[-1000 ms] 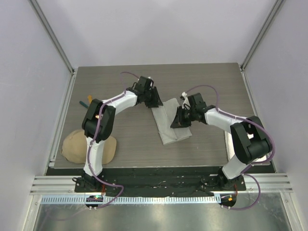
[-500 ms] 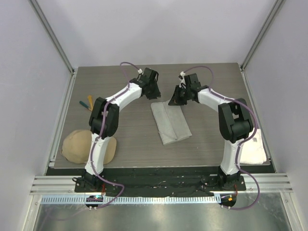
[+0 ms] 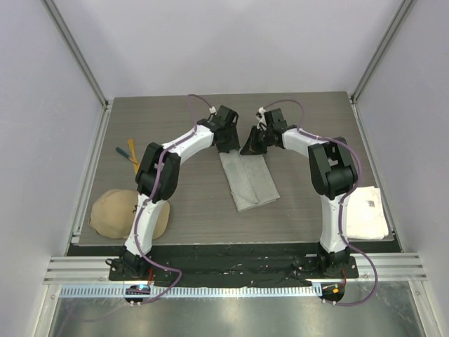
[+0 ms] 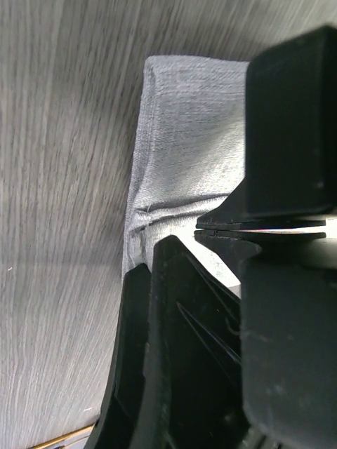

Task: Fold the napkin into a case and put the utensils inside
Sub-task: Smooth out the 2/3-rectangle-folded napkin at the center of the board.

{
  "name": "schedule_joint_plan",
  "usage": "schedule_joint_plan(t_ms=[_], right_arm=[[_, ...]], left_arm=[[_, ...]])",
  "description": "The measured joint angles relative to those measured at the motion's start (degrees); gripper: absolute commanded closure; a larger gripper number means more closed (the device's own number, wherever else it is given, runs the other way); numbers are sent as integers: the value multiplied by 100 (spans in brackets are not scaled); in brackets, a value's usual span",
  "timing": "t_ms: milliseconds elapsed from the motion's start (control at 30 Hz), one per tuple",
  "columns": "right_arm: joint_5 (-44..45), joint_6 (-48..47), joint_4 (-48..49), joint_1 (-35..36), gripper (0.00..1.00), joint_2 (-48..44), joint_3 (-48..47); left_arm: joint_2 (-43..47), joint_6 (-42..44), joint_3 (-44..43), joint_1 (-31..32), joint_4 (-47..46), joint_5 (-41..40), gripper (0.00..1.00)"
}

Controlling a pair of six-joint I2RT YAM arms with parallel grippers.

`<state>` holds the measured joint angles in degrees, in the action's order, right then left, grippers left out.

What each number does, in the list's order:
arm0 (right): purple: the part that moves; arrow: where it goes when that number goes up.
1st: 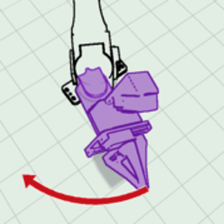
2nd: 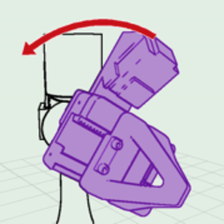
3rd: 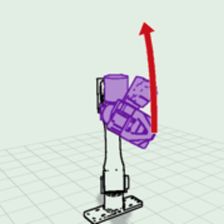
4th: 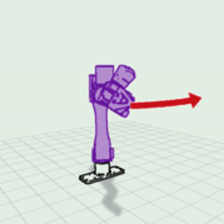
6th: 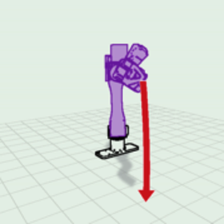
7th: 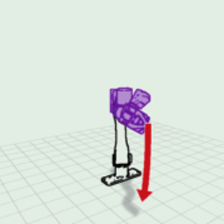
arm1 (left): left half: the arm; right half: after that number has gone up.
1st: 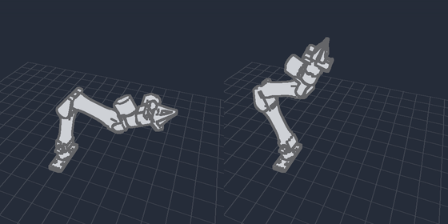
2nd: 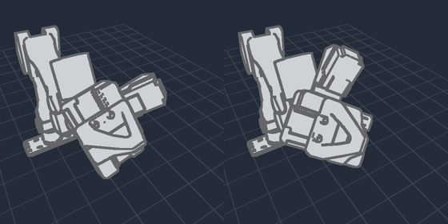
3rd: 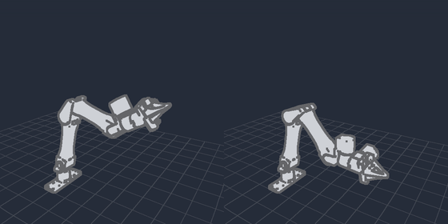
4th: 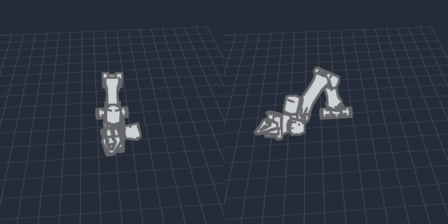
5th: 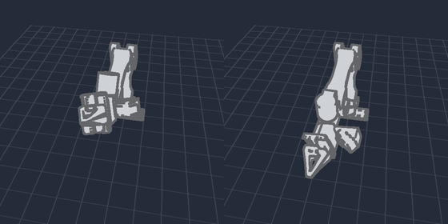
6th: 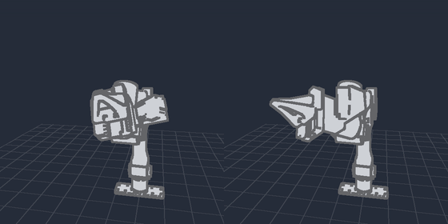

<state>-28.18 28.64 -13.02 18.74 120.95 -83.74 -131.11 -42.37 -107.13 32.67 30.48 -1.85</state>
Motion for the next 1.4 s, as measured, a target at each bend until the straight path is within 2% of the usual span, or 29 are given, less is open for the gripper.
schedule_joint_plan(t_ms=[167, 333, 567, 600, 633, 900, 1067, 1167, 1200, 1300, 1333, 1400], right_arm=[[-98, 96, 173, 0, 99, 186, 0], [-162, 170, 256, -2, 99, 374, -2], [-162, 175, 289, -9, 99, 382, 2], [-157, 177, 295, -9, 99, 382, 4], [-151, 179, 308, -11, 99, 382, 7], [-127, 199, 315, -24, 99, 380, 9], [-149, 278, 378, -48, 99, 380, 57], [-175, 334, 461, -55, 98, 354, 127], [-162, 345, 455, -59, 93, 321, 149], [-92, 367, 337, -98, 82, 197, 195], [-68, 391, 278, -107, 79, 136, 199], [-26, 452, 94, -157, 68, -127, 251]], left_arm=[[-7, 302, -9, 0, 9, 28, 54], [-251, 570, -409, 0, 149, 175, 58], [-595, 726, -839, -11, 299, 398, 76], [-638, 734, -905, -17, 328, 407, 84], [-671, 734, -944, -17, 343, 407, 87], [-704, 752, -1010, -17, 380, 407, 100], [-704, 699, -1008, -17, 304, 522, 100], [-706, 675, -1008, -15, 275, 603, 86], [-706, 678, -1008, -13, 278, 612, 71], [-704, 686, -1008, -9, 273, 614, 55], [-688, 695, -1008, -4, 273, 599, 53], [-621, 730, -1008, 13, 317, 544, 36]])
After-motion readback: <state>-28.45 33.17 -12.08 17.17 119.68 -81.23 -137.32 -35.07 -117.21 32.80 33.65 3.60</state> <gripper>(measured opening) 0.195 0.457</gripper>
